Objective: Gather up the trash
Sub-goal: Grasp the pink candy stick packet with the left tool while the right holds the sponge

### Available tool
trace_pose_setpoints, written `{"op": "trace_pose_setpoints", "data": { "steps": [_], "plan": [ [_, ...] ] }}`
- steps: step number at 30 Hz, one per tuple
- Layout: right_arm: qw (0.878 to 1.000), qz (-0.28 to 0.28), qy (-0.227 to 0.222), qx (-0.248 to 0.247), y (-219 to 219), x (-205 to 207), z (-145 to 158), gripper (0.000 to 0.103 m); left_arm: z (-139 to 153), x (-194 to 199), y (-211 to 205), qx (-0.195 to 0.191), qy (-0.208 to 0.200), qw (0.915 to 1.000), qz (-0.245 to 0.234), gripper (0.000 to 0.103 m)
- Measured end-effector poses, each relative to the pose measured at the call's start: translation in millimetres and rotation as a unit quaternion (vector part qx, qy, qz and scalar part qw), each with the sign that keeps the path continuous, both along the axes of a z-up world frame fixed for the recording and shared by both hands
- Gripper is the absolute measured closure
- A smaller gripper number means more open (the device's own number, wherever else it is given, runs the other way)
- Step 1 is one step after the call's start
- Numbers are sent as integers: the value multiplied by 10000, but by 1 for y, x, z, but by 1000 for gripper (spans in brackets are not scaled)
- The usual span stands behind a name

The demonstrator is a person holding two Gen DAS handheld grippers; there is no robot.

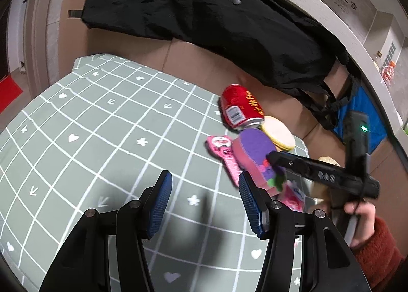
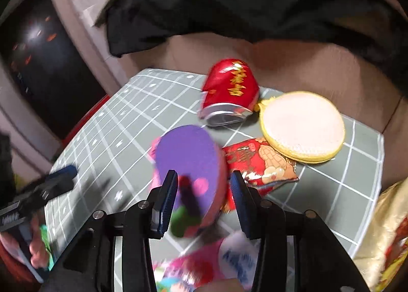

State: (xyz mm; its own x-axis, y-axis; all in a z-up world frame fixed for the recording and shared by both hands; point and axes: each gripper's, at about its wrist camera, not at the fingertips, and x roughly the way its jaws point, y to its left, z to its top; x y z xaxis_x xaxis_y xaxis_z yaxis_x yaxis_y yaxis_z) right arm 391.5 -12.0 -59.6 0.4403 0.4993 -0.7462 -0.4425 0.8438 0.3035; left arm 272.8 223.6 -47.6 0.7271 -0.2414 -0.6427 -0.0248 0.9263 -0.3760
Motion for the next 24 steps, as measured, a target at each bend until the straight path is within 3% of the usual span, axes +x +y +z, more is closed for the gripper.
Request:
{"op": "trace_pose_setpoints", "data": {
  "steps": [5, 10, 15, 18, 24],
  "plan": [
    [9977, 193, 486, 431, 12, 19, -16, 53, -5, -4, 29, -191, -11, 9995, 254, 48],
    [9963, 388, 677, 359, 35, 21, -16, 50, -7, -10, 48, -287, -53, 9986, 448, 48],
    [9983, 576, 5, -69, 54, -5, 10, 85, -11, -15, 57, -325, -12, 9980, 545, 48],
    [9963, 740, -339, -285, 63, -24, 27, 88, -14, -15, 54, -365, 7, 9980, 514, 48],
    [9943, 830, -609, -286, 60, -47, 44, 90, -14, -14, 46, -399, 9, 9983, 415, 48]
  ]
}}
